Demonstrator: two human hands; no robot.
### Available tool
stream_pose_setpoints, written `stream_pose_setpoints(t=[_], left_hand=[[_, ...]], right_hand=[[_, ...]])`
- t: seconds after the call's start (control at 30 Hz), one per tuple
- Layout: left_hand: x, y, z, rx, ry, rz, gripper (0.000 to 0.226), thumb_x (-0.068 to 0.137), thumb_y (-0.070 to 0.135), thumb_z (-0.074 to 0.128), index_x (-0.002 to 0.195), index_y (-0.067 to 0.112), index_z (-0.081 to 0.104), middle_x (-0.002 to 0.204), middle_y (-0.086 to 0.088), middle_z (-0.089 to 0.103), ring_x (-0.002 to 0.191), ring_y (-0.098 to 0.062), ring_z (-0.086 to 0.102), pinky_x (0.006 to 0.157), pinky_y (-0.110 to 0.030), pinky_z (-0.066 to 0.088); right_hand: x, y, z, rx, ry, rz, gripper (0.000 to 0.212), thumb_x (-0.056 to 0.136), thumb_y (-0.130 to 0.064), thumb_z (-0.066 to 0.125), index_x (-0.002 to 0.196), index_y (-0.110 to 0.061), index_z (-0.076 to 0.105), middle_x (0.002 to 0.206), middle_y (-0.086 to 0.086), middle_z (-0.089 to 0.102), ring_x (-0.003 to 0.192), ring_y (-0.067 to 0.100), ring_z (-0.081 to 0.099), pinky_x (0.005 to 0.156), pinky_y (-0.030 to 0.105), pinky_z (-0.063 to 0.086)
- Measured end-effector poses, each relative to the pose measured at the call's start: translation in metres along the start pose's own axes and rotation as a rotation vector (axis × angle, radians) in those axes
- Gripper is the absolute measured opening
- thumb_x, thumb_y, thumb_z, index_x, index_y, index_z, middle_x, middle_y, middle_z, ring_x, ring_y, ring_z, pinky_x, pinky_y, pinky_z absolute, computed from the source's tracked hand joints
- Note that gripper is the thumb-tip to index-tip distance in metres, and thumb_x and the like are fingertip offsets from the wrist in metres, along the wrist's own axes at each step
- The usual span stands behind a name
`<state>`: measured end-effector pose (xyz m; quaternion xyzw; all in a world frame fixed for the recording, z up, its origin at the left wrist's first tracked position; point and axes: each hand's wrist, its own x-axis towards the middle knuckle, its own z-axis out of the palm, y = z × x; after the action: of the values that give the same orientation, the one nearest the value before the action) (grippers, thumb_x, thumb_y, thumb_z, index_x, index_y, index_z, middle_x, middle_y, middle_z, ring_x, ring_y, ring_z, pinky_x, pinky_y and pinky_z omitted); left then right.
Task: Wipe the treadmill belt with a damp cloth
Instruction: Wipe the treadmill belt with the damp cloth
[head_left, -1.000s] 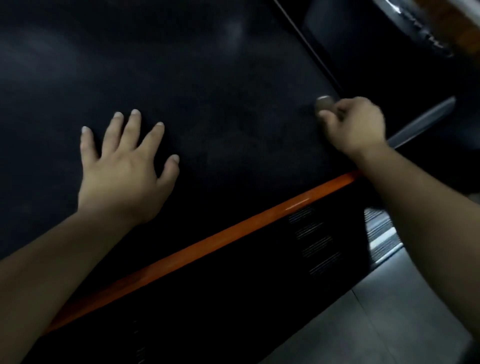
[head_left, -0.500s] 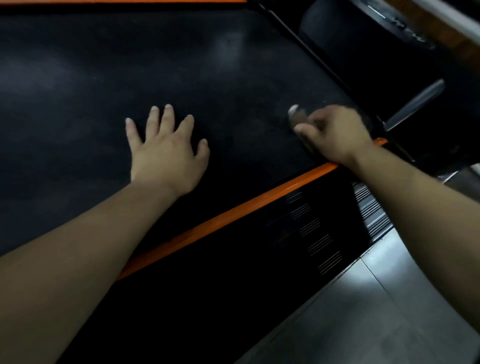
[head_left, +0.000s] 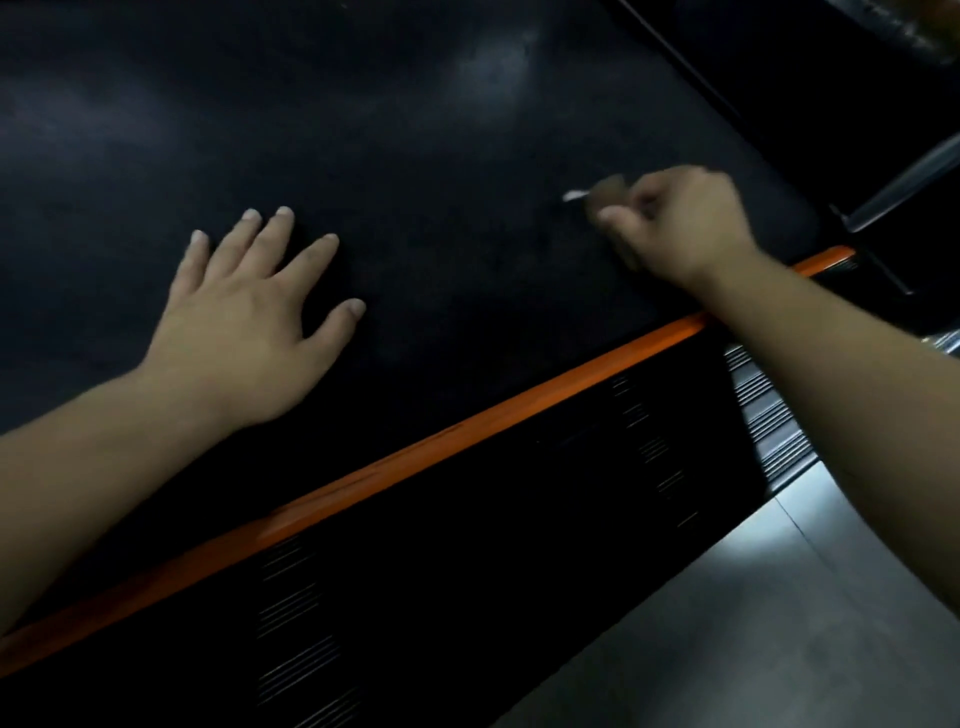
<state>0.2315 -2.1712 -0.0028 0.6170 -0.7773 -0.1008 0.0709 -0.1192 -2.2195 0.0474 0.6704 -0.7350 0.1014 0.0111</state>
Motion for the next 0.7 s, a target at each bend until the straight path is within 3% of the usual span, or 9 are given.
stream_pose_setpoints(t=[0.07,0.1,0.23,0.3,0.47,0.53,0.63,0.7], left_hand=[[-0.007,-0.008,-0.002,-0.016,0.005,0.003,0.089,0.085,0.076,0.015,0.160,0.031,0.028,0.171,-0.008,0.014,0.158,-0.025,0.004,0.127,-0.049,0.000],[-0.009,-0.011,-0.003,-0.017,-0.002,0.006,0.089,0.085,0.076,0.015,0.160,0.031,0.028,0.171,-0.008,0.014,0.158,-0.025,0.004,0.127,-0.049,0.000],[-0.021,-0.023,-0.005,-0.004,-0.007,0.014,0.090,0.085,0.076,0.012,0.161,0.030,0.026,0.171,-0.007,0.012,0.158,-0.024,0.002,0.127,-0.049,-0.001],[-0.029,-0.031,-0.006,-0.002,-0.007,0.034,0.090,0.086,0.076,0.012,0.161,0.030,0.025,0.171,-0.007,0.012,0.158,-0.024,0.002,0.127,-0.049,-0.001],[-0.044,-0.053,-0.014,0.007,-0.020,0.036,0.085,0.090,0.076,0.016,0.161,0.031,0.024,0.171,-0.006,0.010,0.158,-0.023,0.000,0.127,-0.048,-0.004],[-0.047,-0.055,-0.015,0.011,-0.019,0.036,0.079,0.096,0.072,0.021,0.162,0.029,0.023,0.172,-0.007,0.008,0.158,-0.024,-0.002,0.126,-0.048,-0.006],[-0.050,-0.056,-0.017,0.009,-0.032,0.048,0.076,0.097,0.066,0.024,0.163,0.028,0.021,0.172,-0.008,0.005,0.158,-0.024,-0.004,0.126,-0.048,-0.007],[-0.053,-0.059,-0.017,0.011,-0.036,0.062,0.077,0.096,0.066,0.023,0.163,0.028,0.020,0.172,-0.007,0.005,0.158,-0.024,-0.004,0.127,-0.047,-0.007]], right_hand=[[0.003,0.000,-0.006,0.055,0.058,0.240,0.034,0.089,-0.047,0.064,0.101,-0.016,0.073,0.102,0.012,0.072,0.101,0.032,0.066,0.083,0.037,0.051],[-0.002,-0.011,-0.002,0.060,0.093,0.221,0.034,0.089,-0.046,0.063,0.101,-0.016,0.073,0.101,0.011,0.072,0.100,0.032,0.067,0.082,0.036,0.051],[-0.039,-0.080,0.018,0.163,-0.026,-0.218,0.029,0.088,-0.045,0.066,0.088,-0.017,0.072,0.082,0.005,0.062,0.078,0.024,0.059,0.070,0.034,0.042],[-0.041,-0.081,0.012,0.091,-0.085,-0.250,0.030,0.089,-0.046,0.065,0.092,-0.018,0.072,0.087,0.006,0.062,0.081,0.022,0.058,0.073,0.032,0.042],[-0.032,-0.046,-0.010,-0.019,0.039,0.233,0.037,0.092,-0.047,0.060,0.102,-0.013,0.072,0.103,0.015,0.071,0.100,0.036,0.065,0.080,0.036,0.048],[-0.049,-0.082,0.001,-0.072,0.049,0.121,0.039,0.093,-0.048,0.060,0.101,-0.012,0.072,0.099,0.017,0.071,0.095,0.039,0.066,0.075,0.037,0.048],[-0.083,-0.140,0.014,0.026,-0.050,-0.204,0.035,0.091,-0.050,0.060,0.087,-0.017,0.071,0.079,0.008,0.060,0.078,0.033,0.061,0.065,0.034,0.040],[-0.089,-0.142,0.009,-0.017,-0.119,-0.255,0.035,0.091,-0.052,0.058,0.085,-0.020,0.069,0.079,0.004,0.057,0.078,0.031,0.061,0.066,0.035,0.042]])
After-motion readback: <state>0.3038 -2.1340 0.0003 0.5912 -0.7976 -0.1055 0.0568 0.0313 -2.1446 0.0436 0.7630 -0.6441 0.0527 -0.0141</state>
